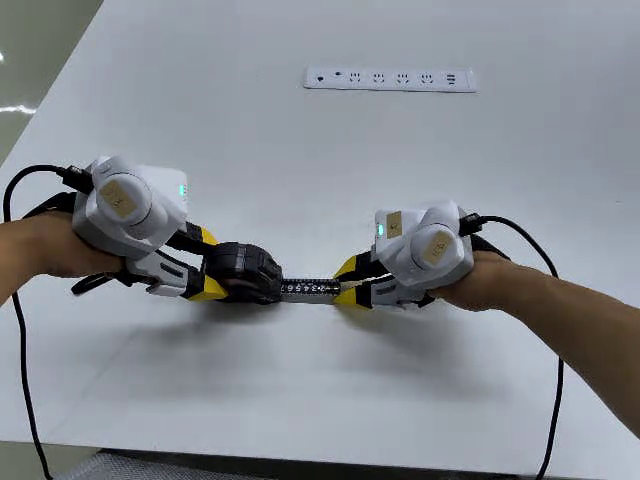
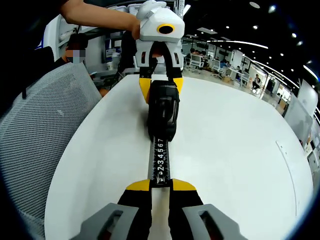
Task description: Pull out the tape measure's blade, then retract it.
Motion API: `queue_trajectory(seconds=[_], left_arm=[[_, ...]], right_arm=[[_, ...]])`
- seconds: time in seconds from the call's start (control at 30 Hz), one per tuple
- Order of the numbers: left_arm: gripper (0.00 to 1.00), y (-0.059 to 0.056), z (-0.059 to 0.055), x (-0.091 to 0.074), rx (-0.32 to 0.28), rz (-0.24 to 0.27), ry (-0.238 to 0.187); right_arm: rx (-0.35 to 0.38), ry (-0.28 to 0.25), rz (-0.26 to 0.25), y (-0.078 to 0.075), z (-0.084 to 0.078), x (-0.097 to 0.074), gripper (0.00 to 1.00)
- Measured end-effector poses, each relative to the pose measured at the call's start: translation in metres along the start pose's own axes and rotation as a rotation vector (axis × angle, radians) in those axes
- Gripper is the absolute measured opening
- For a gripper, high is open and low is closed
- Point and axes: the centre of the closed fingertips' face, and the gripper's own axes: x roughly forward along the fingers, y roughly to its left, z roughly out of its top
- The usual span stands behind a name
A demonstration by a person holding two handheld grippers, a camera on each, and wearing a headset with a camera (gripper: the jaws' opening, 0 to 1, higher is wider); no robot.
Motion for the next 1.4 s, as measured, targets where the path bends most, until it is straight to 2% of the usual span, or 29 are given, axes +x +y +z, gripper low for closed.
queue_trajectory(seconds=[1.4], left_arm=[[0.25,0.0,-0.001,-0.001,-0.003,-0.002,-0.001]], right_arm=[[0.053,0.045,-0.006,0.0,-0.047,-0.049,0.08]])
